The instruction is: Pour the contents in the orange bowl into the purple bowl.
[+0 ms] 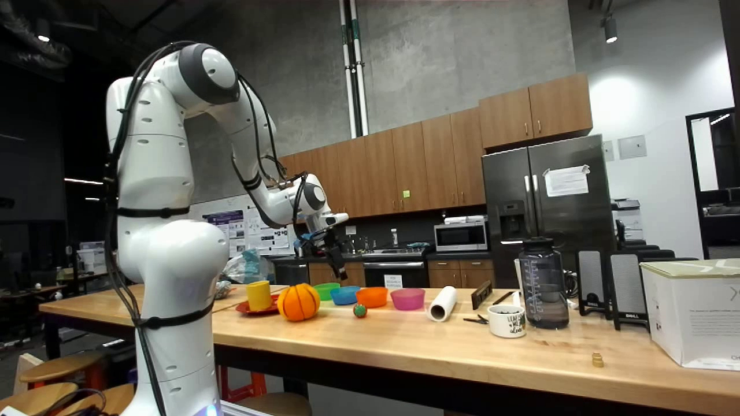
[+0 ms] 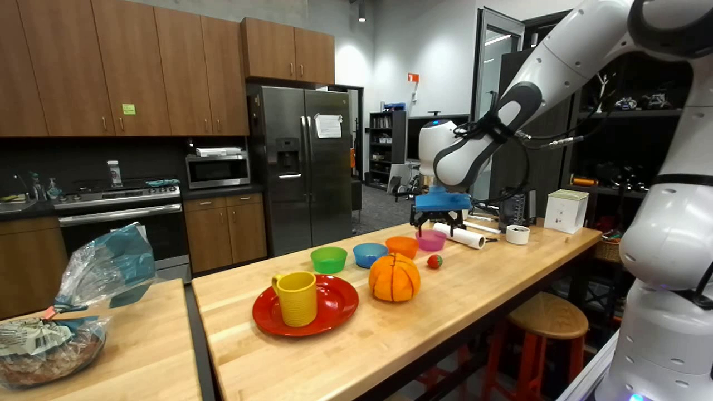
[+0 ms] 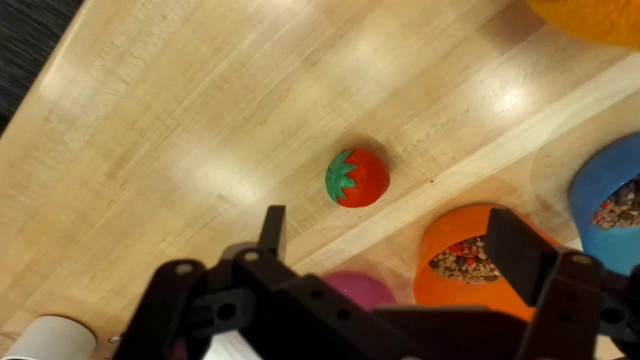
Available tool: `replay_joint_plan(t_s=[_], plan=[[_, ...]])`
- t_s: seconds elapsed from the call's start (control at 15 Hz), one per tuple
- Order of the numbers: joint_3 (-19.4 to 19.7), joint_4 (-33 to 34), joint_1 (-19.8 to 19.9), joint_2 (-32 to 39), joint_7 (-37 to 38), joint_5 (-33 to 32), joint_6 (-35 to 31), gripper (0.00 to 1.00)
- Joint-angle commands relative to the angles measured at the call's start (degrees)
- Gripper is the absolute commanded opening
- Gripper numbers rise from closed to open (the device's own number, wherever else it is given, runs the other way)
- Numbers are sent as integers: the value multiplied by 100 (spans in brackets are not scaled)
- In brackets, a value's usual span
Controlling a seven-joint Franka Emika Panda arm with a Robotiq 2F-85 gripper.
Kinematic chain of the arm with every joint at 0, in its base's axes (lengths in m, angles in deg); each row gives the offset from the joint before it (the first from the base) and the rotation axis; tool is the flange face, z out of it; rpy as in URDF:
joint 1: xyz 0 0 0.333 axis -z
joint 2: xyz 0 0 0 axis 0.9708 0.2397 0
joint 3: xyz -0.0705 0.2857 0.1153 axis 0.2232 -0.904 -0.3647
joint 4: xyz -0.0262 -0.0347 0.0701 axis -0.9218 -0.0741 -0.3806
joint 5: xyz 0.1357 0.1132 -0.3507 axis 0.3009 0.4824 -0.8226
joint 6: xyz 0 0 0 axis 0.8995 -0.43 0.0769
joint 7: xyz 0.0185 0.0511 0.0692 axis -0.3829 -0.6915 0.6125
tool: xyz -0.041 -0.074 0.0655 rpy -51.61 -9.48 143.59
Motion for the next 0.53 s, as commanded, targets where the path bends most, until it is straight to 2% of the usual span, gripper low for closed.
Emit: replay_joint_plan(t_s=[0.0, 0.27, 0.47], plan=[[190, 514, -245, 648, 1135, -351, 6, 100], [484, 964, -574, 1220, 1853, -459, -108, 100], [755, 1265, -795, 1582, 1954, -520, -314, 100]])
